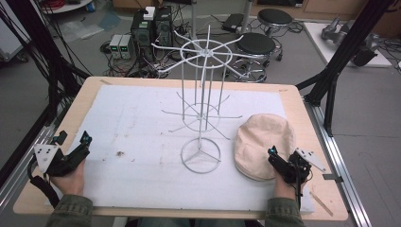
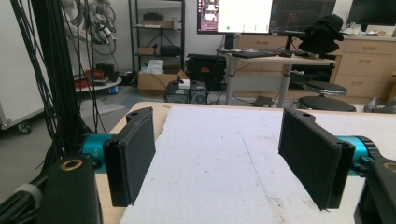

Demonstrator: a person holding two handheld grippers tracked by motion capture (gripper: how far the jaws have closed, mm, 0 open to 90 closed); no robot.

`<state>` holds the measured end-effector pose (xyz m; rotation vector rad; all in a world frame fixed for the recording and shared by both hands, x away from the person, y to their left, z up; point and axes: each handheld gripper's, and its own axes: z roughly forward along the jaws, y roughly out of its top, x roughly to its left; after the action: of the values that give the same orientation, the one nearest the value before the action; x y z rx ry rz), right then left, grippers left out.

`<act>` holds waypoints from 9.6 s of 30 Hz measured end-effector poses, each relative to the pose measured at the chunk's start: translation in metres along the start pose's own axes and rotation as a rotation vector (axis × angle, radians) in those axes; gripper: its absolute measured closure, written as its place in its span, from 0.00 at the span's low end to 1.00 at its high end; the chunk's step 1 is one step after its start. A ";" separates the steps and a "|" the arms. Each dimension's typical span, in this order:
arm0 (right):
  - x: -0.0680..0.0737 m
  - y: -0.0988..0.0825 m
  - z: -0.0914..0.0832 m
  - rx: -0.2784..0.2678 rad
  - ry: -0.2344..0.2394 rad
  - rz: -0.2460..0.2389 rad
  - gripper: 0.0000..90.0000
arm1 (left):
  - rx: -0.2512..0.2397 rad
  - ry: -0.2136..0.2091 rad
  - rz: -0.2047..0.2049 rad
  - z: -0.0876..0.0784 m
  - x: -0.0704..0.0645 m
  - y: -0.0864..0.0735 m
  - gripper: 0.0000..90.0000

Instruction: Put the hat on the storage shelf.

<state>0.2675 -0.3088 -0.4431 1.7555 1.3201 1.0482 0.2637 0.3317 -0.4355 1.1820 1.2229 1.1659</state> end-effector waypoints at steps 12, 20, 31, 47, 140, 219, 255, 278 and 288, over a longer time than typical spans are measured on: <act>0.002 0.000 0.007 0.071 -0.015 0.010 0.18 | 0.002 0.003 0.001 0.000 0.000 0.000 0.30; 0.004 -0.001 0.014 0.153 -0.037 0.006 0.18 | 0.001 0.002 0.000 0.001 0.000 0.000 0.30; 0.008 0.000 0.020 0.253 -0.062 0.006 0.19 | 0.002 0.001 0.003 0.001 0.000 0.000 0.30; 0.013 0.007 0.020 0.292 -0.094 -0.008 0.67 | 0.006 -0.001 -0.008 0.002 -0.001 -0.001 0.30; 0.002 0.045 -0.024 -0.056 0.150 0.171 0.82 | 0.003 -0.031 -0.012 0.005 -0.003 -0.002 0.30; 0.058 0.180 -0.141 -0.616 0.330 -0.134 0.80 | 0.004 -0.021 -0.003 0.003 -0.007 -0.001 0.31; 0.058 0.220 -0.177 -0.769 0.313 -0.124 0.80 | 0.009 -0.024 0.000 0.003 -0.008 -0.002 0.31; 0.075 0.225 -0.170 -0.808 0.401 -0.182 0.80 | 0.010 -0.025 -0.002 0.003 -0.008 -0.002 0.31; 0.085 0.219 -0.174 -0.860 0.442 -0.231 0.79 | 0.010 -0.028 -0.001 0.004 -0.008 -0.002 0.31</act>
<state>0.2133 -0.2695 -0.1588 0.7429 1.0281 1.6059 0.2672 0.3235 -0.4370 1.2013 1.2094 1.1395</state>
